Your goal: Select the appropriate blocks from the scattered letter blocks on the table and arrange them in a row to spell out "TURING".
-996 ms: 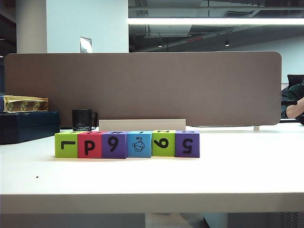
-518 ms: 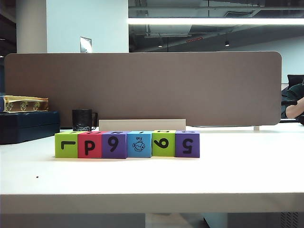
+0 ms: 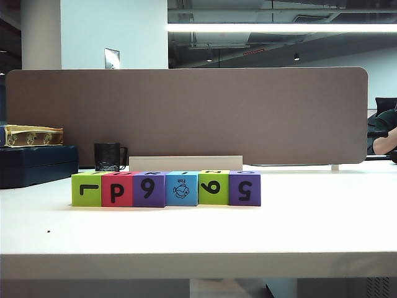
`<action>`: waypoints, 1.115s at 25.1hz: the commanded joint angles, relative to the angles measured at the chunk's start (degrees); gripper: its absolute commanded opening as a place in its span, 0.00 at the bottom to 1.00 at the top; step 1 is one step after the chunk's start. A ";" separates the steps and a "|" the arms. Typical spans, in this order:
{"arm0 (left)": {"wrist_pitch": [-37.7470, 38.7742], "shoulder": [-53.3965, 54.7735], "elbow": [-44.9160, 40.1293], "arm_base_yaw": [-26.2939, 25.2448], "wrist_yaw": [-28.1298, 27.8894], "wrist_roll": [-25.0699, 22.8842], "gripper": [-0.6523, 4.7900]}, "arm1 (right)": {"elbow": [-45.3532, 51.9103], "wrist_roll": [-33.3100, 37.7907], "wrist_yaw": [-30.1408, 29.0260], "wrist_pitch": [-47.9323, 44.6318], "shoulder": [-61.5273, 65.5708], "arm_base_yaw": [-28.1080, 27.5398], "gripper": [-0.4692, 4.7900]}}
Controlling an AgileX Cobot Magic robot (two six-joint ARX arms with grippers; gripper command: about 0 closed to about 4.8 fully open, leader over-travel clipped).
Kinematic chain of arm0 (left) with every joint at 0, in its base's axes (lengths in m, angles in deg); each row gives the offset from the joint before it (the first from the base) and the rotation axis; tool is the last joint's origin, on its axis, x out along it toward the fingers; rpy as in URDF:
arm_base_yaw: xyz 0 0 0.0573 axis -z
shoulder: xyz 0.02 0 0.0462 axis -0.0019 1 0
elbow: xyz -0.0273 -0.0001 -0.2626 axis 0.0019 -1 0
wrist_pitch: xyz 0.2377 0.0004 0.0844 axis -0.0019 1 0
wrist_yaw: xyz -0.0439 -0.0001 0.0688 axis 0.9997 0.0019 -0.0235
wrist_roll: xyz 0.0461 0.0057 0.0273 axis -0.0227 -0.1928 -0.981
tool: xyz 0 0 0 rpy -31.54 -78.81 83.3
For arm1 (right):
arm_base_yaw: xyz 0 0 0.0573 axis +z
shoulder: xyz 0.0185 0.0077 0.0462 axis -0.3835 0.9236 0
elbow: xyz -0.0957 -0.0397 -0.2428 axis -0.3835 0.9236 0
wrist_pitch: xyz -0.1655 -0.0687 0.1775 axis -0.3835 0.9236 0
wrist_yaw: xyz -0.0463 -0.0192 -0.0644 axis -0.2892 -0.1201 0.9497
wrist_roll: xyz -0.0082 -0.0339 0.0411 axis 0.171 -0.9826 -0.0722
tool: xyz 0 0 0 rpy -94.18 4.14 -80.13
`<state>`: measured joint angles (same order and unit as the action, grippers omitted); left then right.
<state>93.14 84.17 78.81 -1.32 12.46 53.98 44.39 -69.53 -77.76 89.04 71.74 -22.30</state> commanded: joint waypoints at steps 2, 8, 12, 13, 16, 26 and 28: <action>0.28 0.02 0.04 -0.02 0.15 0.11 0.11 | 3.10 1.73 0.09 -6.97 -2.03 -1.14 0.09; 0.28 0.02 0.04 -0.02 0.15 0.11 0.11 | 7.23 3.04 0.09 -12.20 -4.83 -1.14 0.09; 0.28 0.02 0.04 -0.02 0.17 0.11 0.11 | 8.41 3.06 0.11 -12.98 -4.92 -1.14 0.09; 0.28 0.02 0.04 -0.02 0.15 0.11 0.11 | 8.59 3.06 0.11 -13.09 -4.92 -1.14 0.09; 0.28 0.02 0.04 -0.02 0.15 0.11 0.11 | 9.46 3.06 0.11 -13.29 -4.92 -1.14 0.09; 0.28 0.02 0.04 -0.02 0.15 0.11 0.11 | 10.19 3.08 1.38 -9.77 -4.92 -1.11 0.09; 0.28 0.02 0.04 -0.02 0.15 0.11 0.11 | 10.19 3.08 1.36 -8.22 -4.92 -1.11 0.09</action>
<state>93.14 84.15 78.81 -1.32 12.46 53.98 54.25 -66.56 -76.64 79.77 67.32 -23.41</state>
